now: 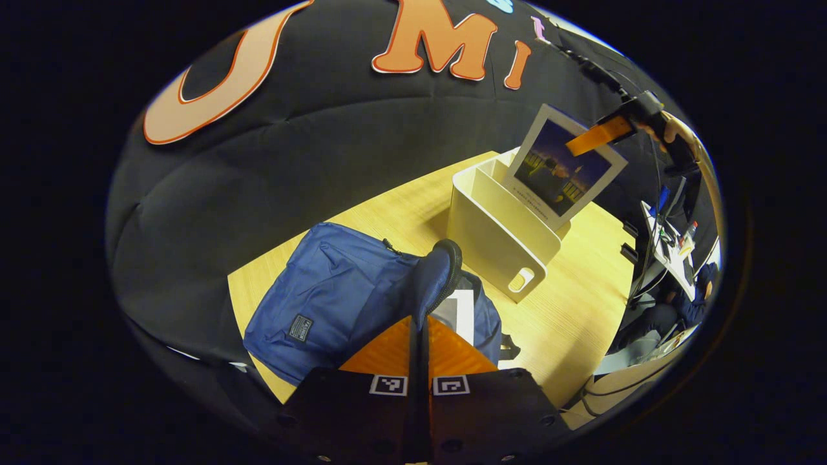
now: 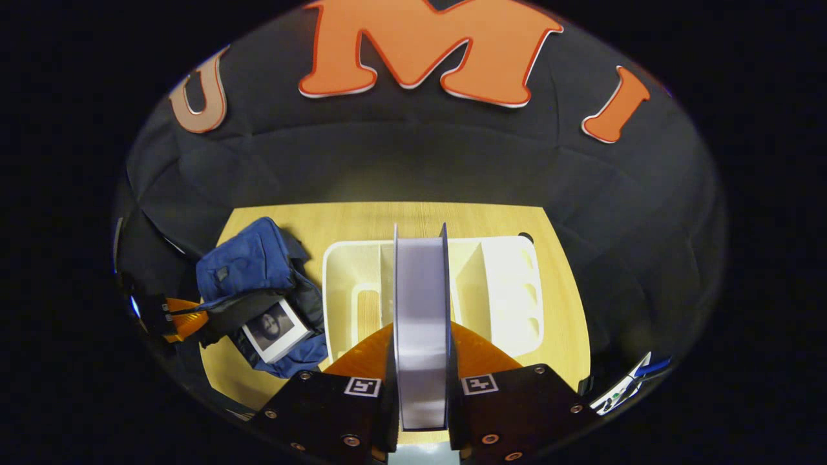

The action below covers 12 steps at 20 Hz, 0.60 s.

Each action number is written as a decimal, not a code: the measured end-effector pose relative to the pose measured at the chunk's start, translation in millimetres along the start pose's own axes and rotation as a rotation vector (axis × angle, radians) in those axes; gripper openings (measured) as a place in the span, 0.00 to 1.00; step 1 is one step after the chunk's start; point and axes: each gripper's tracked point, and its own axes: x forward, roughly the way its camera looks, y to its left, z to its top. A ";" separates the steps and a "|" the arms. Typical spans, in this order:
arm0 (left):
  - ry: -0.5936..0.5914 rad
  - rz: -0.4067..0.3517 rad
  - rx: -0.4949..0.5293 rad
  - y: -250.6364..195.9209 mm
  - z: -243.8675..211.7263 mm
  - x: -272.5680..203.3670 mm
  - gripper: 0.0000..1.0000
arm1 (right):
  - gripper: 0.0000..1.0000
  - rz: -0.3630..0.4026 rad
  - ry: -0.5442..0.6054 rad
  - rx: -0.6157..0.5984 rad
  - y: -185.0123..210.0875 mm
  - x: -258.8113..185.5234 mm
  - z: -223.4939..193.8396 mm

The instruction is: Open the schoolbag, grab two books from the bookshelf and put them into the schoolbag.

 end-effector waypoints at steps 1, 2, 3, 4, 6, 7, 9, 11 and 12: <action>0.001 -0.002 0.003 0.0 0.6 0.0 0.00 | 0.31 0.010 -0.025 0.010 1.8 -14.9 -0.3; 0.003 -0.003 0.005 0.8 -0.7 0.4 0.00 | 0.30 0.024 -0.048 0.024 5.2 -29.2 -1.2; 0.002 0.001 0.006 2.1 -0.3 1.5 0.00 | 0.30 0.039 -0.071 0.039 7.1 -42.3 -2.2; 0.012 0.006 -0.001 3.4 -1.9 2.1 0.00 | 0.30 0.050 -0.094 0.052 9.3 -56.3 -4.4; 0.018 0.011 0.002 6.3 -2.2 2.8 0.00 | 0.30 0.066 -0.142 0.079 13.4 -79.9 -11.4; 0.016 0.016 0.007 7.6 -1.3 2.5 0.00 | 0.30 0.082 -0.158 0.099 18.5 -89.8 -16.4; 0.014 0.023 0.024 9.6 0.4 1.9 0.00 | 0.30 0.152 -0.190 0.162 35.5 -109.8 -24.5; 0.010 0.046 0.041 13.1 2.0 0.5 0.00 | 0.30 0.243 -0.208 0.239 51.3 -121.8 -35.7; 0.011 0.051 0.047 12.9 1.5 -0.5 0.00 | 0.30 0.287 -0.201 0.281 60.3 -121.5 -43.0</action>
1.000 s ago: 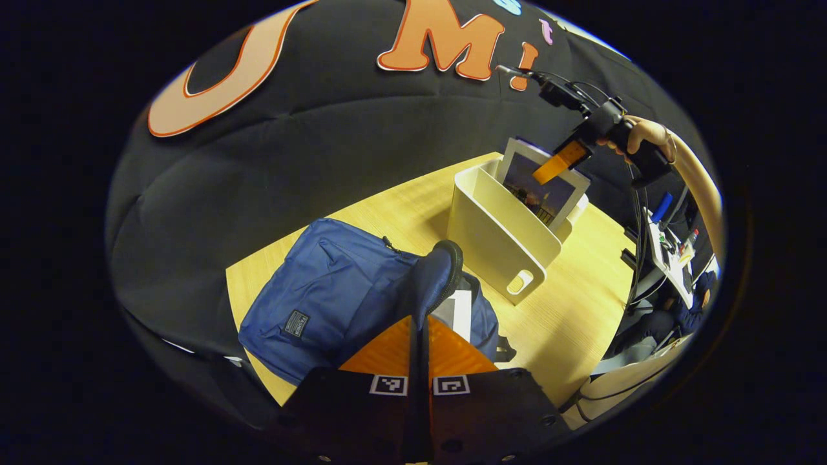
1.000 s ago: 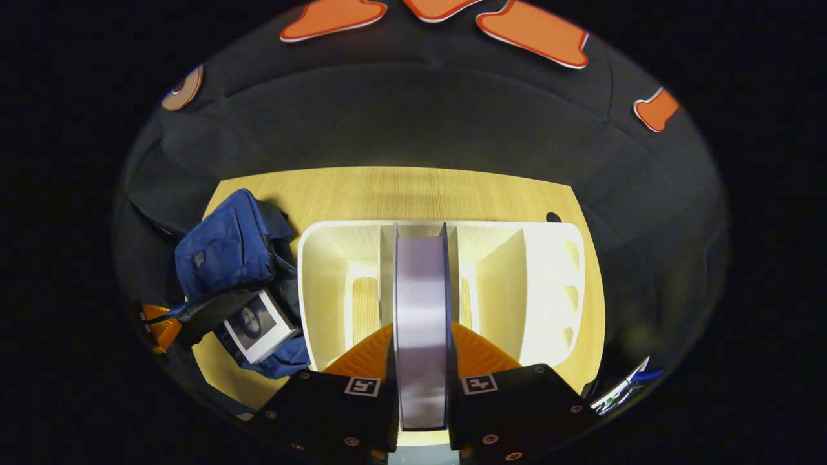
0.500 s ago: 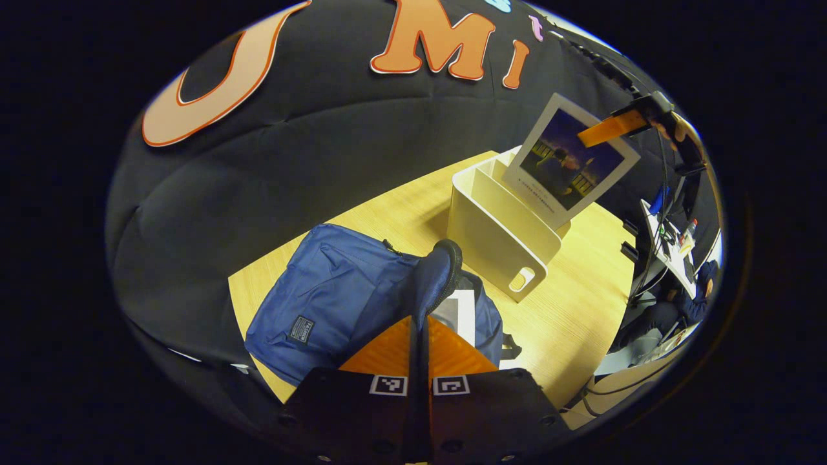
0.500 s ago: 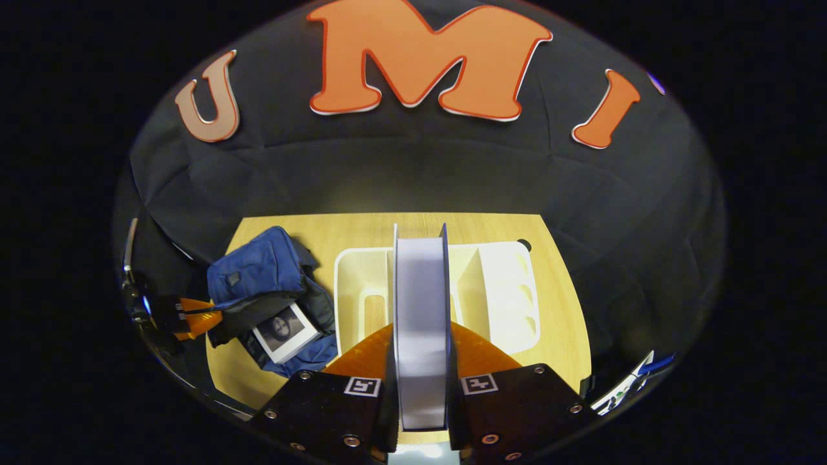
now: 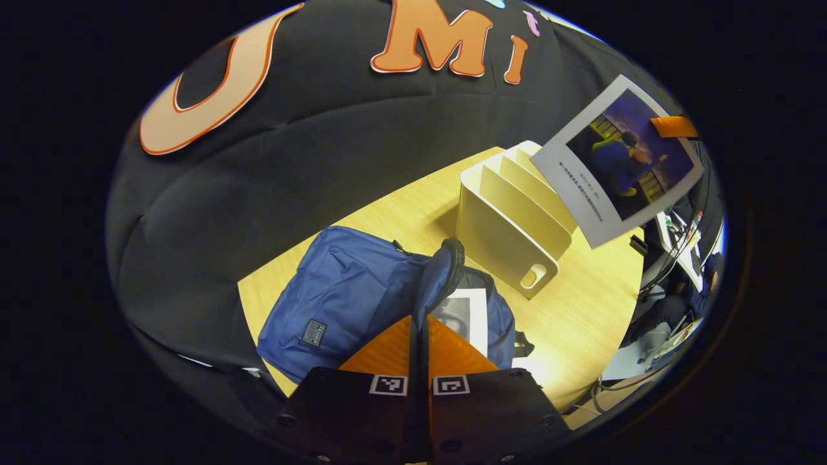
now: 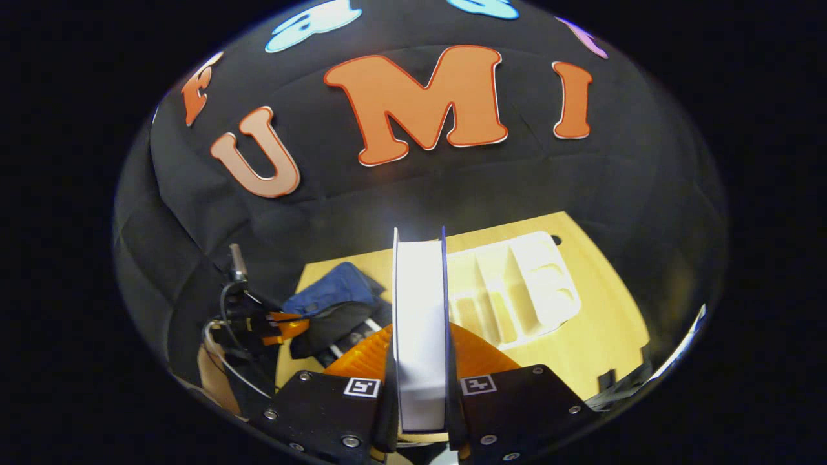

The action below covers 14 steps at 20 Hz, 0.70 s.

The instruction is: Open the schoolbag, grab two books from the bookshelf and put them into the schoolbag.

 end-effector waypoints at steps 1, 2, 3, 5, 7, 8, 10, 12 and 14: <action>-0.003 0.001 0.004 -0.8 0.9 -0.9 0.00 | 0.30 0.037 0.004 0.046 5.2 4.0 -12.3; -0.005 -0.002 0.009 -3.2 1.4 -1.7 0.00 | 0.30 0.064 0.006 0.096 10.2 11.0 -25.3; -0.008 -0.003 0.017 -5.5 1.7 -2.2 0.00 | 0.30 0.087 0.015 0.138 13.3 19.9 -39.3; -0.005 0.001 0.041 -7.1 0.7 -4.2 0.00 | 0.30 0.123 0.032 0.217 18.1 35.6 -70.0; -0.007 -0.004 0.057 -12.4 1.2 -7.9 0.00 | 0.29 0.184 0.036 0.297 25.9 56.9 -91.6; -0.011 -0.005 0.065 -15.2 2.6 -10.1 0.00 | 0.29 0.216 0.040 0.345 31.7 62.4 -101.1; -0.015 0.006 0.083 -16.0 3.2 -14.2 0.01 | 0.29 0.251 0.046 0.422 38.3 71.4 -115.8; -0.020 0.008 0.091 -18.1 5.9 -14.7 0.00 | 0.29 0.243 0.050 0.447 37.9 91.0 -132.5; -0.024 0.000 0.095 -23.8 6.6 -17.0 0.00 | 0.29 0.257 0.035 0.489 41.9 110.5 -140.7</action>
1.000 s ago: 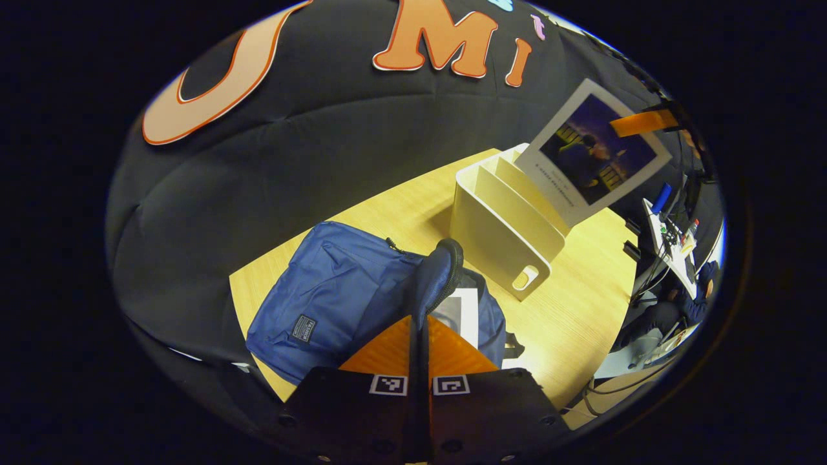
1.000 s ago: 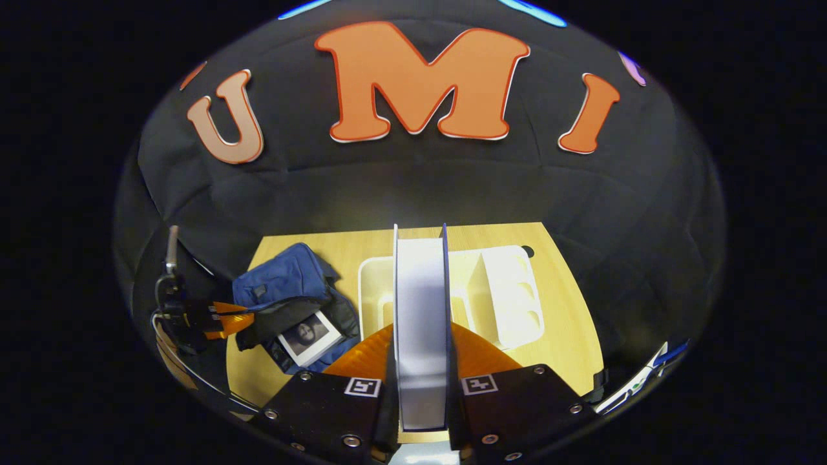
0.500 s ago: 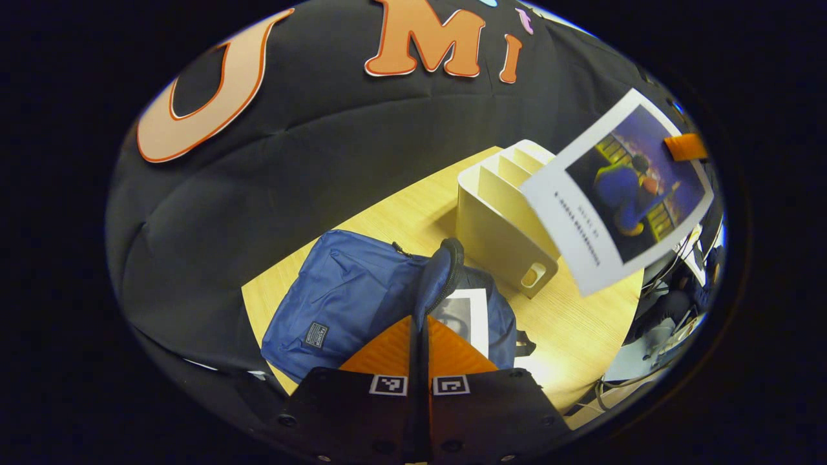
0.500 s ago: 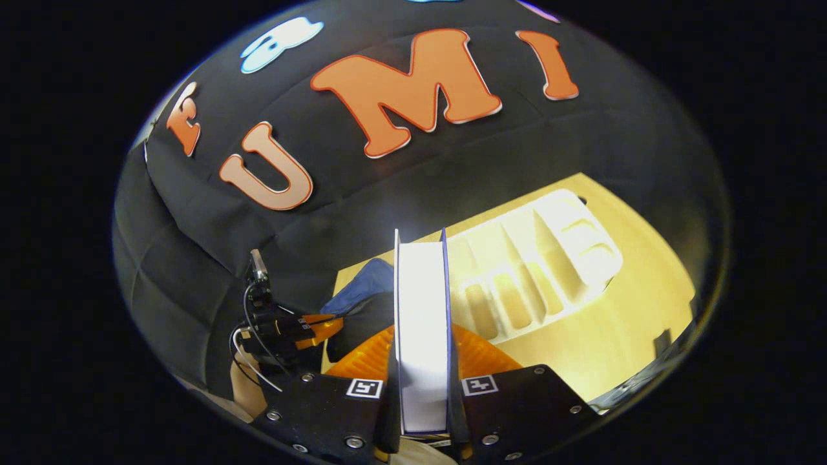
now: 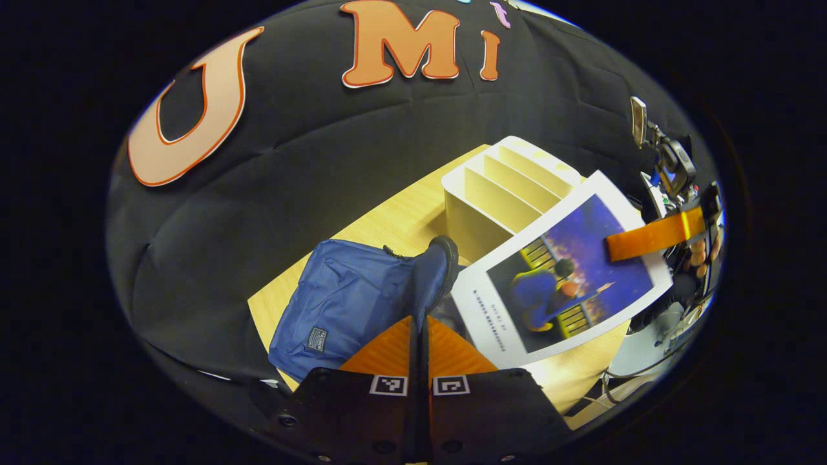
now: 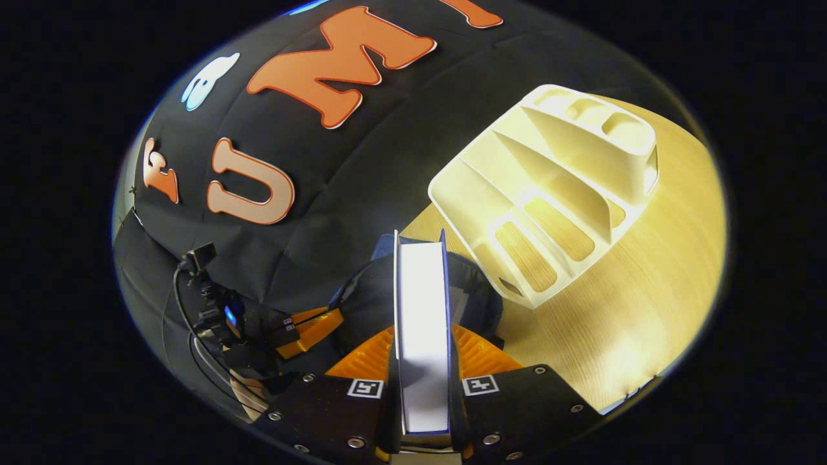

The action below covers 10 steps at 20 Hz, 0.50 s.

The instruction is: Open the schoolbag, grab two books from the bookshelf and put them into the schoolbag.

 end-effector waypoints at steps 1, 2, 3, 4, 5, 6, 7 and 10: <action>0.000 -0.005 0.006 -2.4 -0.7 -1.2 0.01 | 0.29 0.023 -0.012 0.034 3.2 7.3 0.0; 0.000 -0.007 0.014 -5.5 -1.1 -2.0 0.01 | 0.29 0.035 -0.020 0.054 6.2 14.5 -1.8; -0.002 -0.006 0.022 -7.8 0.4 -3.0 0.00 | 0.29 0.023 -0.026 0.055 0.7 22.3 -5.8; 0.001 -0.009 0.024 -10.1 1.5 -4.3 0.00 | 0.29 0.008 -0.029 0.052 -4.2 31.0 -10.3; 0.001 -0.010 0.025 -12.7 3.1 -5.2 0.00 | 0.29 0.012 -0.029 0.068 -5.1 39.0 -13.6; -0.006 -0.012 0.028 -14.7 5.5 -5.9 0.01 | 0.29 0.022 -0.035 0.094 -2.2 45.4 -14.8; -0.007 -0.015 0.030 -17.8 6.9 -6.9 0.00 | 0.29 0.029 -0.042 0.115 -1.8 52.7 -17.3; -0.013 -0.024 0.048 -22.2 11.4 -8.4 0.01 | 0.29 0.040 -0.100 0.181 4.5 77.9 -20.3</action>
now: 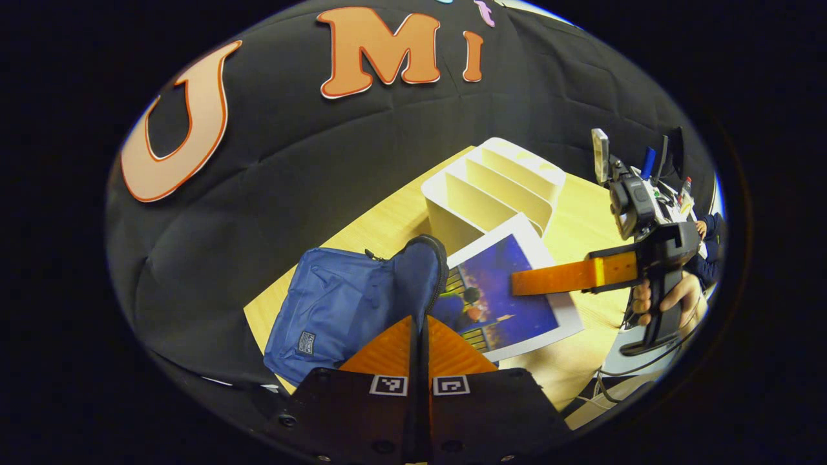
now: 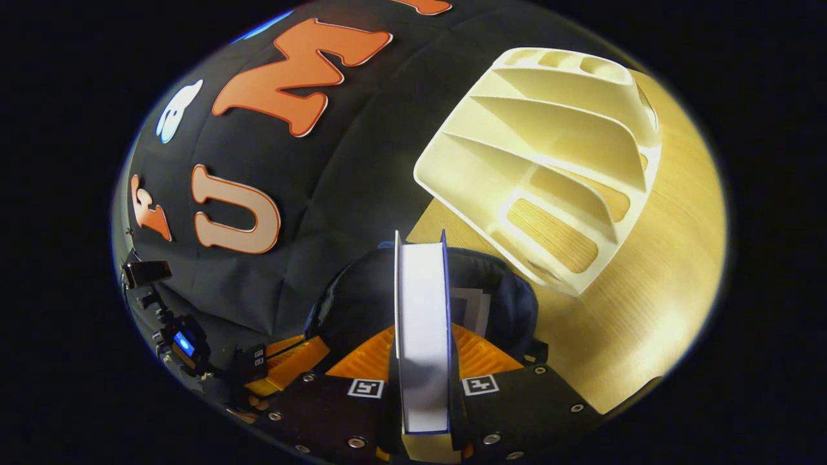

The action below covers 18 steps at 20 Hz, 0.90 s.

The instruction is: Open the schoolbag, grab two books from the bookshelf and put them into the schoolbag.

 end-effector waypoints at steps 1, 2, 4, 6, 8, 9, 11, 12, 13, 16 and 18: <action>-0.001 -0.001 0.008 -2.0 1.2 -1.1 0.00 | 0.29 0.003 -0.029 0.014 3.9 9.0 -1.4; 0.001 0.001 0.020 -3.3 3.1 -2.4 0.00 | 0.29 0.004 -0.055 0.029 6.6 17.4 -3.4; -0.002 -0.008 0.036 -7.7 5.8 -4.0 0.00 | 0.29 0.005 -0.069 0.055 11.8 35.4 -12.1; -0.004 -0.030 0.038 -12.0 8.0 -2.5 0.00 | 0.29 0.005 -0.068 0.083 17.3 50.3 -19.8; -0.016 -0.071 0.012 -19.6 6.6 -1.2 0.00 | 0.29 -0.005 -0.075 0.089 24.9 64.8 -26.1; -0.017 -0.081 0.011 -20.7 5.8 -2.2 0.00 | 0.29 -0.010 -0.073 0.083 28.4 68.4 -29.9; -0.015 -0.084 0.021 -19.0 6.0 -3.2 0.00 | 0.30 -0.024 -0.071 0.067 33.1 78.8 -35.5; -0.012 -0.082 0.023 -17.2 8.0 -2.3 0.00 | 0.30 -0.030 -0.054 0.074 33.2 84.3 -39.0; -0.013 -0.082 0.022 -15.8 7.8 -2.9 0.00 | 0.30 -0.040 -0.038 0.086 32.6 87.4 -42.0; -0.015 -0.080 0.018 -11.4 9.4 -4.2 0.00 | 0.31 -0.065 -0.004 0.091 31.2 89.6 -42.3; -0.011 -0.085 0.009 -10.3 8.6 -4.0 0.00 | 0.36 -0.106 0.040 0.086 26.8 88.6 -47.3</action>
